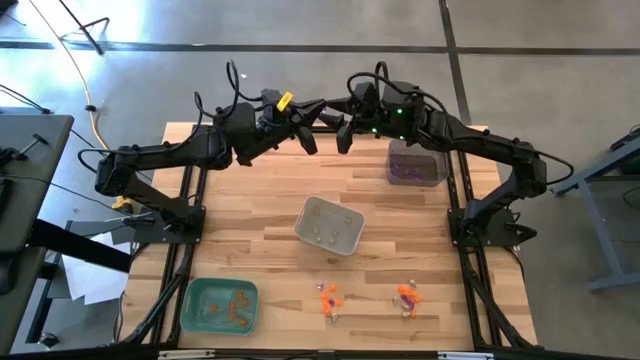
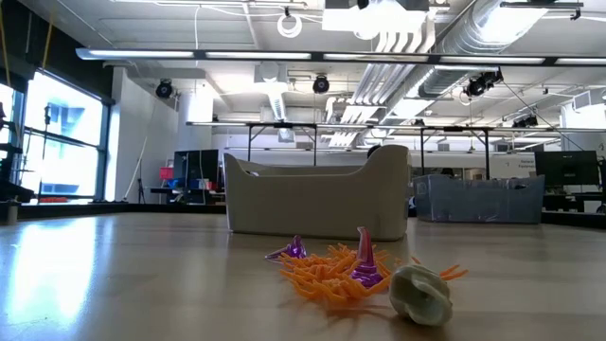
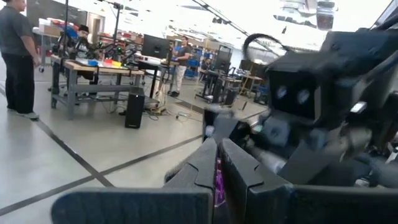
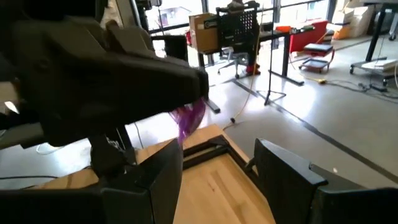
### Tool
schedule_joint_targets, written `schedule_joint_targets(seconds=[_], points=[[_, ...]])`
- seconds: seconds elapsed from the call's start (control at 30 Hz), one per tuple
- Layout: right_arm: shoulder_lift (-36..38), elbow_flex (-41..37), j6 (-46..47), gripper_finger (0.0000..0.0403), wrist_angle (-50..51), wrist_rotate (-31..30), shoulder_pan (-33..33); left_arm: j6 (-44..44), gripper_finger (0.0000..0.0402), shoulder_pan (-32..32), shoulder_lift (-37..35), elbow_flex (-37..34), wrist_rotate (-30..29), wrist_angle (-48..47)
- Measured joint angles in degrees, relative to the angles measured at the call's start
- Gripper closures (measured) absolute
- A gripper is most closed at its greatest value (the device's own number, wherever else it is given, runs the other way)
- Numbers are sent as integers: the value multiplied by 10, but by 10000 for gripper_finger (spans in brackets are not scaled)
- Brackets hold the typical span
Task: Sort Halloween decoration
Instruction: Put the violet witch hat toy into the black bin
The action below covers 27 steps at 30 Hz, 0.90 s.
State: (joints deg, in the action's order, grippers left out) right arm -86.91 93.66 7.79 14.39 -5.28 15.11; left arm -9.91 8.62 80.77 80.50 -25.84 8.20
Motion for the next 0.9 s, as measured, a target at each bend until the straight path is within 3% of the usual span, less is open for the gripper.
schedule_joint_targets(seconds=[0.9], points=[[-10,-1,-14,208,-18,4,5,-11,401,-9,0,5,18,-52]])
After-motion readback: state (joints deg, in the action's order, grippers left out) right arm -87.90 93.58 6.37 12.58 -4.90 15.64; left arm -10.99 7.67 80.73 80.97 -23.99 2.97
